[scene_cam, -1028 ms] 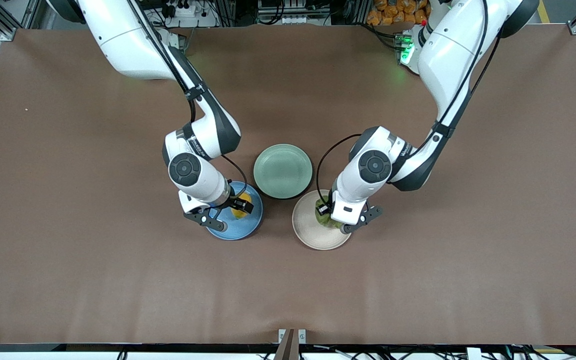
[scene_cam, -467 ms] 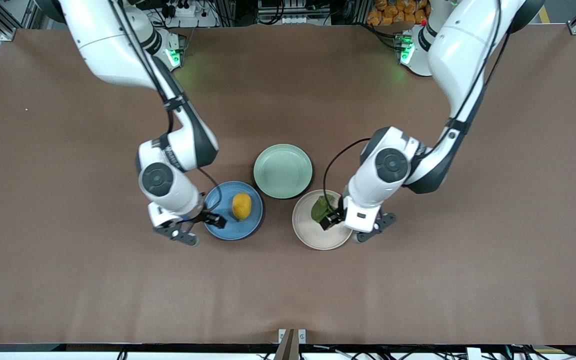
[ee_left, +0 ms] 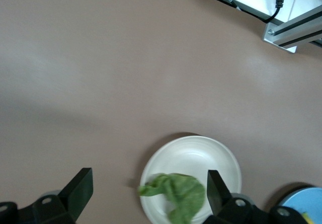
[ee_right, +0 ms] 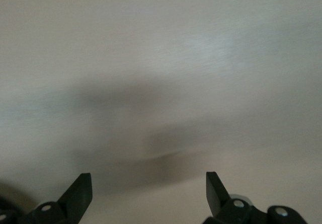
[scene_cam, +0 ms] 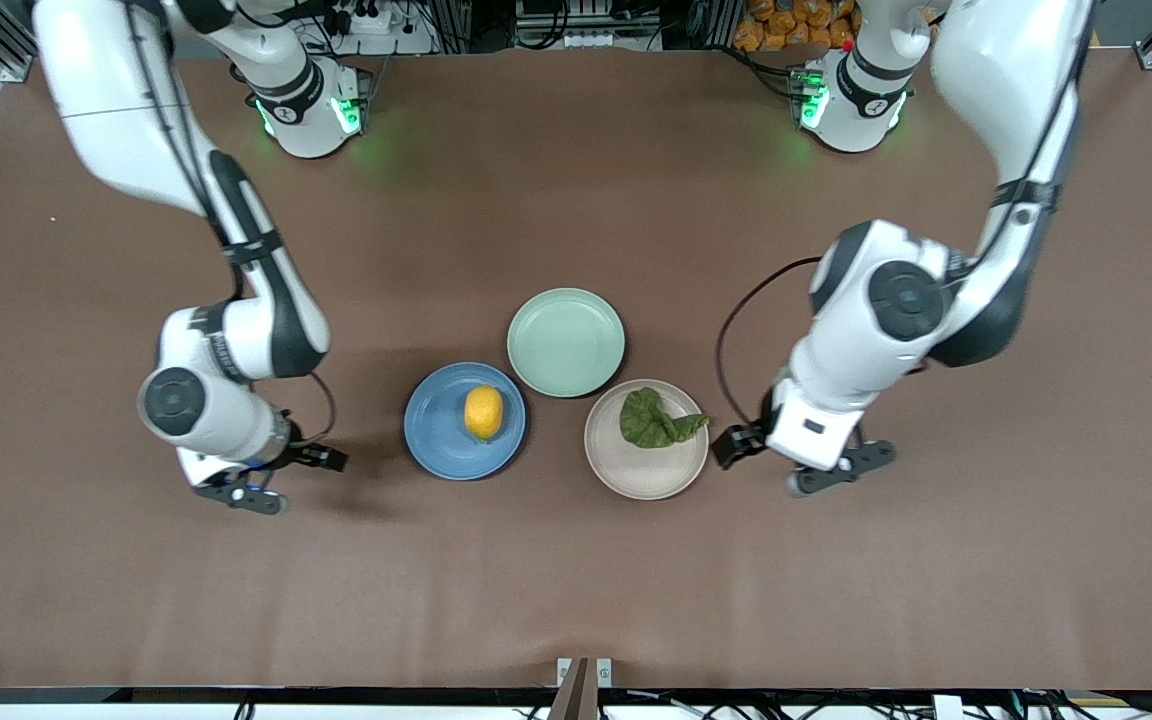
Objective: Place lemon and lettuce in plates
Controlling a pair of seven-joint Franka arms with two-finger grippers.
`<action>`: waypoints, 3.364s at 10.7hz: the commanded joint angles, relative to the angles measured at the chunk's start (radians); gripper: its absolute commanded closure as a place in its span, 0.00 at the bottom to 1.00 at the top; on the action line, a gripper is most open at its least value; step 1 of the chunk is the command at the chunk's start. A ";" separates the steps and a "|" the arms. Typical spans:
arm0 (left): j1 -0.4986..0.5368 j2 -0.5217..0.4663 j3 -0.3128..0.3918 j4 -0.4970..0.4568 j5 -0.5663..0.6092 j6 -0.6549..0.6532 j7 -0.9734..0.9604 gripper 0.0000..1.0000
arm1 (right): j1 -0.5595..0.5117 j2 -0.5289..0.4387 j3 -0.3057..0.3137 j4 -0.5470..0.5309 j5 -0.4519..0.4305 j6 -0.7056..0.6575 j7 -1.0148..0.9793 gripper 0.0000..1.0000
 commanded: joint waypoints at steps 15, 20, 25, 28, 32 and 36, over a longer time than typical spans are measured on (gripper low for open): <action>0.124 -0.591 0.167 -0.142 -0.091 -0.574 0.409 0.00 | -0.137 -0.595 0.173 -0.374 -0.030 -0.247 -0.144 0.00; 0.132 -0.565 0.166 -0.099 -0.093 -0.581 0.404 0.00 | -0.153 -0.618 0.169 -0.087 -0.022 -0.564 -0.308 0.00; 0.130 -0.533 0.166 -0.061 -0.088 -0.581 0.396 0.00 | -0.158 -0.617 0.120 0.128 -0.023 -0.721 -0.413 0.00; 0.127 -0.499 0.164 -0.050 -0.090 -0.572 0.407 0.00 | -0.187 -0.627 0.086 0.166 -0.025 -0.696 -0.401 0.00; 0.132 -0.496 0.168 -0.039 -0.093 -0.572 0.415 0.00 | -0.207 -0.631 0.080 0.183 -0.019 -0.719 -0.396 0.00; 0.137 -0.496 0.168 -0.042 -0.085 -0.607 0.602 0.00 | -0.206 -0.631 0.078 0.182 0.015 -0.724 -0.336 0.00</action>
